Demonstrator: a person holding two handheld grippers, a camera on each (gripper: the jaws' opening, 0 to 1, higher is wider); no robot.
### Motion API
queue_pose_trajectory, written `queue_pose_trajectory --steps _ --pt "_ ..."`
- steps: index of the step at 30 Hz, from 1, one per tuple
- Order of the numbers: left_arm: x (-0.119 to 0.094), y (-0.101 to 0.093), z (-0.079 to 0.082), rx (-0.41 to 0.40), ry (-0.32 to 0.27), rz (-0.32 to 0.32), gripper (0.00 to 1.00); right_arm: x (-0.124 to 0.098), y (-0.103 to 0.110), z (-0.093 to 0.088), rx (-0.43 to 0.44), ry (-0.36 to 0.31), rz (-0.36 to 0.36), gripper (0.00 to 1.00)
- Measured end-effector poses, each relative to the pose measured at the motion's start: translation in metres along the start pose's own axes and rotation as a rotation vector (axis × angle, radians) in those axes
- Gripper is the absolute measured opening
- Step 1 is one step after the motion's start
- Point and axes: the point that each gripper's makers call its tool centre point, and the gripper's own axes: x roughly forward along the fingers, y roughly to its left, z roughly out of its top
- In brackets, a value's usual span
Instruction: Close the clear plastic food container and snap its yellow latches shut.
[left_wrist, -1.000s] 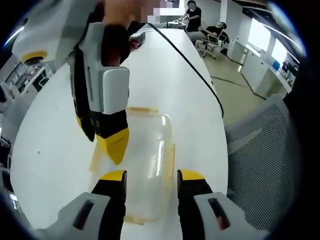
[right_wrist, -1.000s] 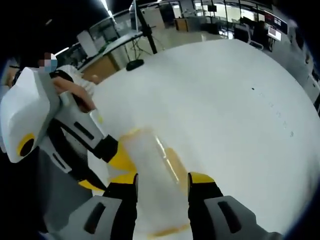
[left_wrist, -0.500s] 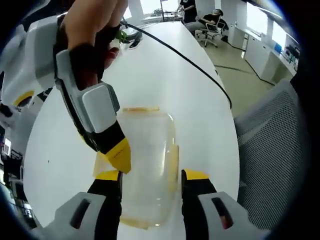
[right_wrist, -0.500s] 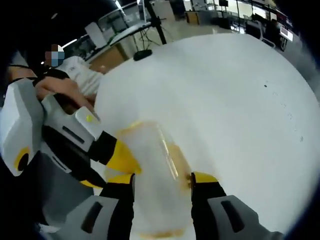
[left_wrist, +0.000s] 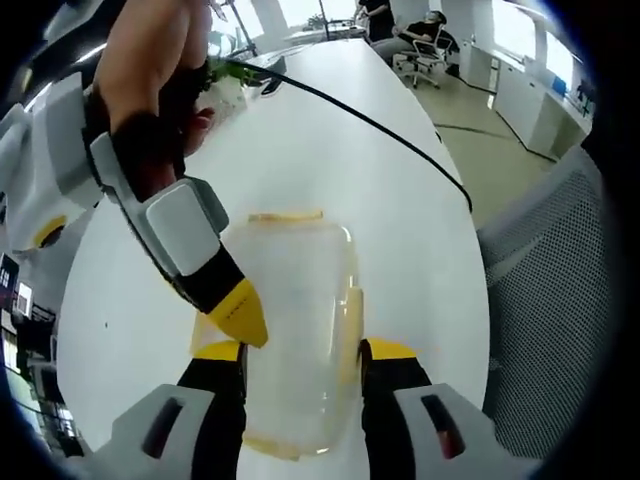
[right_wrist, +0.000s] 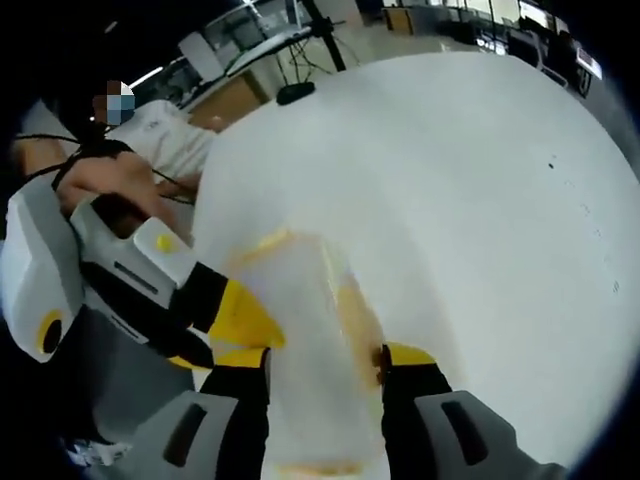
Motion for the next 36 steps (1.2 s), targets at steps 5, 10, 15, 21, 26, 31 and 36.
queue_pose_trajectory --steps 5,10,15,21,26,31,36 --pt "0.0004 -0.0011 -0.0011 -0.005 0.024 0.011 0.44 0.0014 0.0037 -0.0004 -0.029 0.032 0.007 0.42" --pt "0.0005 -0.0011 -0.0014 -0.003 0.032 0.016 0.43 0.0013 0.0045 -0.0009 -0.041 0.057 0.010 0.41" --pt "0.0012 -0.0007 -0.0008 0.012 0.047 0.028 0.43 0.0016 0.0068 -0.0043 -0.048 0.106 0.029 0.41" --pt "0.0020 -0.0031 -0.0036 0.030 0.083 0.032 0.42 0.0041 0.0097 -0.0079 -0.057 0.151 0.048 0.39" --pt "0.0021 -0.0046 -0.0042 0.029 0.079 0.038 0.42 0.0031 0.0096 -0.0075 -0.065 0.138 0.043 0.40" --pt "0.0012 -0.0055 -0.0029 0.027 0.078 0.050 0.42 0.0027 0.0084 -0.0075 -0.054 0.128 0.040 0.40" --pt "0.0014 -0.0049 -0.0022 0.022 0.079 0.047 0.42 0.0030 0.0079 -0.0066 -0.052 0.137 0.043 0.40"
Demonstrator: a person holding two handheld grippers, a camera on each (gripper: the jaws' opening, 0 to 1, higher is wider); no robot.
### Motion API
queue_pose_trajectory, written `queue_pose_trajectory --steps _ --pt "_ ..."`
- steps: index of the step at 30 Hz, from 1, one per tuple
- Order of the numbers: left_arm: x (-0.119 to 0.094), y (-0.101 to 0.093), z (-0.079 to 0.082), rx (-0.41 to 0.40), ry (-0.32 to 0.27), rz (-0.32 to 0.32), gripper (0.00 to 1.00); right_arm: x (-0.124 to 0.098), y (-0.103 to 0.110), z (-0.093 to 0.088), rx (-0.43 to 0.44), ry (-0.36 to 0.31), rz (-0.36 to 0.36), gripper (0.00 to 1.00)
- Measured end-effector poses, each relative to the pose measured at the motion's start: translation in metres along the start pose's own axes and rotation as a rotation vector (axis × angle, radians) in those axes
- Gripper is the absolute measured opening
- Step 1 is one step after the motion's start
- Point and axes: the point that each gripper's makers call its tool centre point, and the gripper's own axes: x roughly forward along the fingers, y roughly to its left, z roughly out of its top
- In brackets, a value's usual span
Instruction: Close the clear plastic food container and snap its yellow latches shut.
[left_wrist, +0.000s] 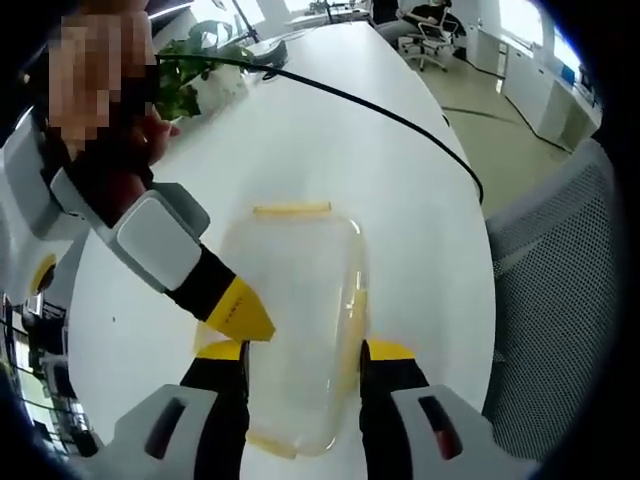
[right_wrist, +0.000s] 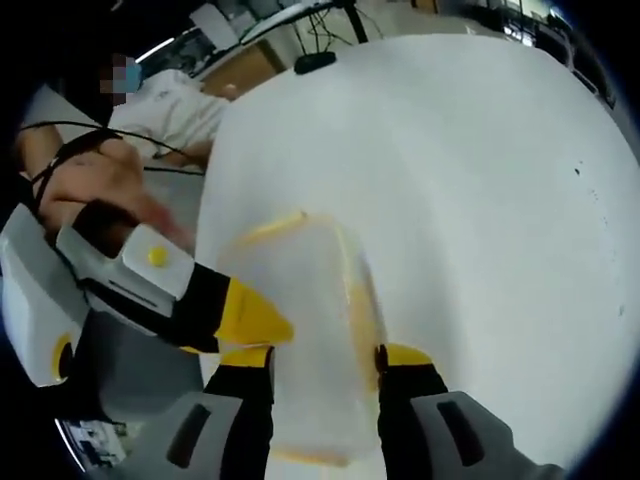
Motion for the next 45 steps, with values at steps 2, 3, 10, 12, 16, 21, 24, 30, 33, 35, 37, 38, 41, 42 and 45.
queue_pose_trajectory --steps 2,3,10,12,16,21,24,30,33,35,37,38,41,42,45 --pt "0.000 0.000 0.000 -0.003 0.002 0.003 0.42 0.000 0.000 0.000 -0.003 0.005 0.001 0.40" --pt "0.000 -0.001 0.000 -0.004 0.003 0.003 0.42 0.000 0.001 -0.001 -0.001 0.005 0.001 0.40" --pt "-0.002 0.001 0.001 -0.026 0.003 -0.015 0.42 -0.001 0.000 -0.001 0.001 -0.005 0.003 0.41" --pt "-0.002 0.001 0.001 -0.024 0.004 -0.019 0.43 -0.001 0.000 -0.001 0.004 -0.009 0.004 0.41" --pt "-0.002 0.000 0.002 -0.004 0.030 -0.019 0.44 -0.002 0.002 0.000 -0.012 -0.016 0.002 0.41" --pt "-0.002 -0.003 0.007 -0.060 0.014 -0.067 0.53 -0.004 0.006 0.002 -0.163 0.007 -0.024 0.45" --pt "0.001 -0.006 0.005 -0.066 0.024 -0.068 0.72 -0.002 0.011 0.001 -0.143 0.016 -0.030 0.58" --pt "-0.004 -0.012 0.013 -0.026 0.009 -0.080 0.76 -0.004 0.006 -0.001 -0.174 0.010 -0.067 0.63" --pt "-0.004 -0.011 0.012 -0.037 0.007 -0.083 0.79 -0.006 0.004 -0.005 -0.181 0.011 -0.083 0.62" --pt "-0.005 -0.010 0.010 -0.058 0.007 -0.090 0.80 -0.009 0.004 -0.006 -0.181 -0.004 -0.102 0.63" --pt "-0.005 -0.011 0.007 -0.065 0.016 -0.103 0.82 -0.010 0.006 -0.005 -0.179 -0.020 -0.114 0.62" --pt "-0.005 -0.010 0.006 -0.069 0.019 -0.103 0.84 -0.011 0.009 -0.005 -0.182 -0.030 -0.114 0.62" --pt "-0.007 -0.008 0.007 -0.068 0.012 -0.099 0.88 -0.011 0.011 -0.007 -0.188 -0.041 -0.120 0.64" --pt "-0.008 -0.008 0.008 -0.068 0.005 -0.100 0.91 -0.012 0.011 -0.008 -0.188 -0.043 -0.123 0.66" --pt "-0.011 -0.009 0.007 -0.073 0.000 -0.118 0.93 -0.017 0.010 -0.005 -0.207 -0.077 -0.150 0.68"
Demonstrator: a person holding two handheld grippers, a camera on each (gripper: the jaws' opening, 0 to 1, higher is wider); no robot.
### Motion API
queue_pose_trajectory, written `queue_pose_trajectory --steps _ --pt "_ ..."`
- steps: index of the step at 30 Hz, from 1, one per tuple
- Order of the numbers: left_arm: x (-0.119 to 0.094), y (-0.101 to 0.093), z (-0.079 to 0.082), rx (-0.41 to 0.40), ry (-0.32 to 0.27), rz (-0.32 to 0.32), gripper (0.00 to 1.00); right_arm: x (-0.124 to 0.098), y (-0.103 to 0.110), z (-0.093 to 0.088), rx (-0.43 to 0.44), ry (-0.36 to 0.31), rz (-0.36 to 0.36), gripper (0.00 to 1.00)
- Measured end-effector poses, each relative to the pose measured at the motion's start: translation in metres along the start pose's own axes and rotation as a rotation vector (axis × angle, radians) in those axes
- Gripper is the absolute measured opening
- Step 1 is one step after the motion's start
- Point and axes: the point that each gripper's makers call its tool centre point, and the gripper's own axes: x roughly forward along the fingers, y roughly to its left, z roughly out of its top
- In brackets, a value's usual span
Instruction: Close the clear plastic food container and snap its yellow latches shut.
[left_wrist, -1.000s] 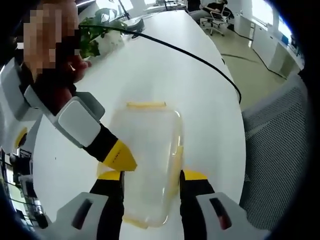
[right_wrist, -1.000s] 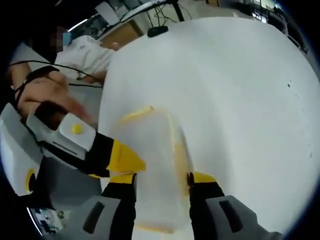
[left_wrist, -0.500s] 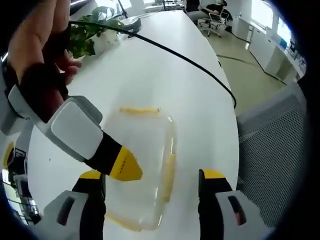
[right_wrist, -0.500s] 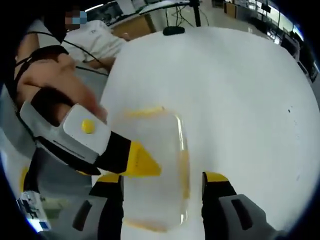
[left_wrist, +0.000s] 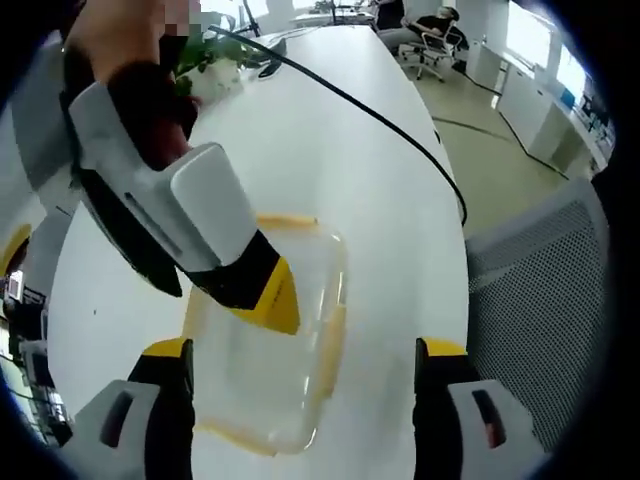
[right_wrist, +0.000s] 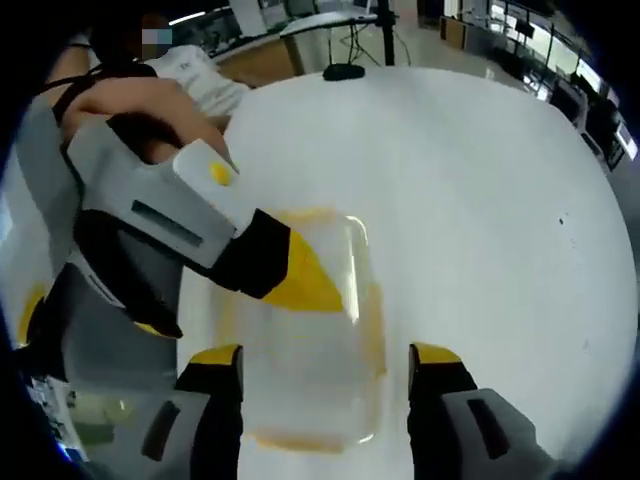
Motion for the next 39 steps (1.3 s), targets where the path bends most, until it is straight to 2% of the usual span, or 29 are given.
queue_pose_trajectory --steps 1,3,7,17,22,27,39 --pt "0.000 0.001 -0.002 0.005 0.007 0.008 0.95 -0.002 0.000 0.002 -0.004 -0.014 -0.005 0.69" --pt "-0.002 0.004 -0.005 0.086 0.025 0.025 0.96 -0.004 0.001 0.005 0.012 -0.042 -0.014 0.72" --pt "-0.002 0.002 -0.011 0.042 0.039 -0.002 0.96 -0.006 0.005 0.003 -0.001 -0.051 -0.028 0.73" --pt "-0.006 0.010 -0.018 0.037 0.038 -0.017 0.94 -0.012 0.008 0.001 -0.001 -0.082 -0.059 0.72" --pt "-0.008 0.020 -0.019 -0.003 0.022 -0.027 0.94 -0.014 0.011 -0.001 -0.019 -0.079 -0.069 0.72" --pt "-0.008 0.021 -0.021 -0.005 0.018 -0.044 0.94 -0.013 0.018 -0.006 -0.031 -0.084 -0.056 0.75" --pt "-0.007 0.026 -0.031 0.014 0.028 -0.089 0.92 -0.011 0.027 -0.020 -0.038 -0.056 -0.056 0.75"
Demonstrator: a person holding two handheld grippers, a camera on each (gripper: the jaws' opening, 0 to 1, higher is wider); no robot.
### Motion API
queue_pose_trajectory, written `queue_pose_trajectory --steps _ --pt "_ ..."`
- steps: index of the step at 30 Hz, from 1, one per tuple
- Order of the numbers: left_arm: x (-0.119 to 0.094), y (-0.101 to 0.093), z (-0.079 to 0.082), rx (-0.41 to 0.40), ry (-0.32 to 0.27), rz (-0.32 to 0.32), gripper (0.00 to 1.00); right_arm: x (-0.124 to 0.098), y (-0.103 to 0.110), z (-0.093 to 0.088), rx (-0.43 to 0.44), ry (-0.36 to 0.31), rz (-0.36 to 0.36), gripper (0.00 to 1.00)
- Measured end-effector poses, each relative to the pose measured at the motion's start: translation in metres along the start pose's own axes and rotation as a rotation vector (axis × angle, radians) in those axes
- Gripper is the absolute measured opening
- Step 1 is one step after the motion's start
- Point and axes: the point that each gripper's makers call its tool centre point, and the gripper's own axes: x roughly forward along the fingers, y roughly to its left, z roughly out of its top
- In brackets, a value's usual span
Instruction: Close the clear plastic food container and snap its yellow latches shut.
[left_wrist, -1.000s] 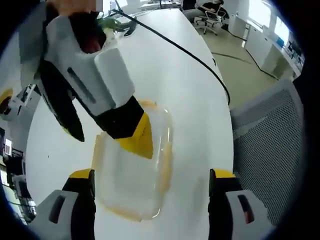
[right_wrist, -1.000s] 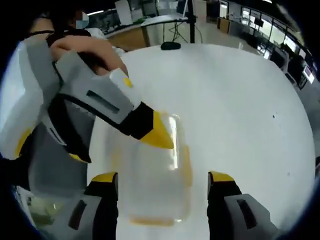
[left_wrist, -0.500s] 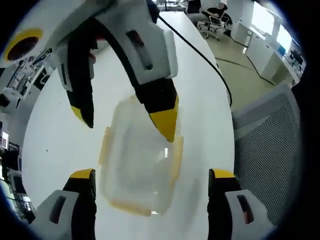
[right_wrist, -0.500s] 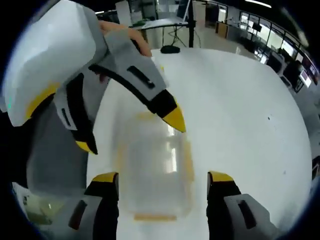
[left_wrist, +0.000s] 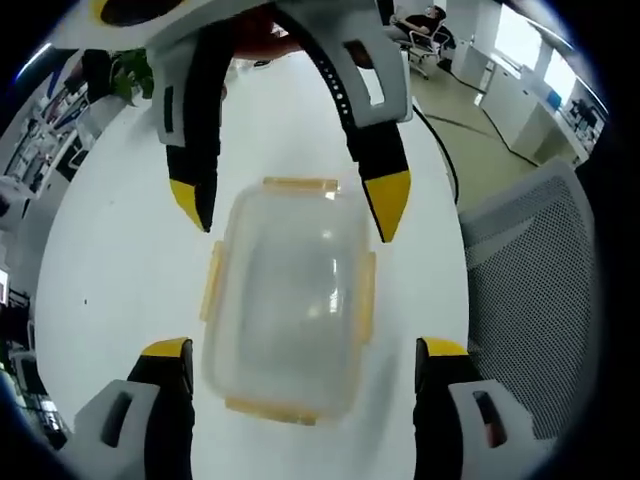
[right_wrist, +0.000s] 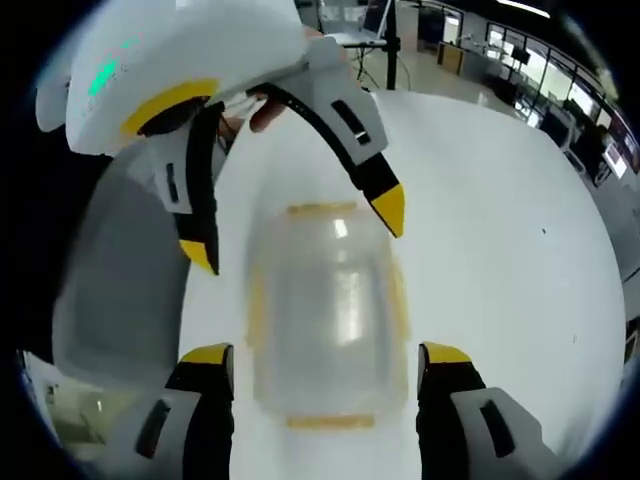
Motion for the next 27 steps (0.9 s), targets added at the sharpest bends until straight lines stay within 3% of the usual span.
queue_pose_trajectory --steps 27 --pt "0.017 0.005 -0.011 0.066 0.044 -0.046 0.87 0.013 -0.001 -0.017 -0.010 0.048 -0.027 0.77"
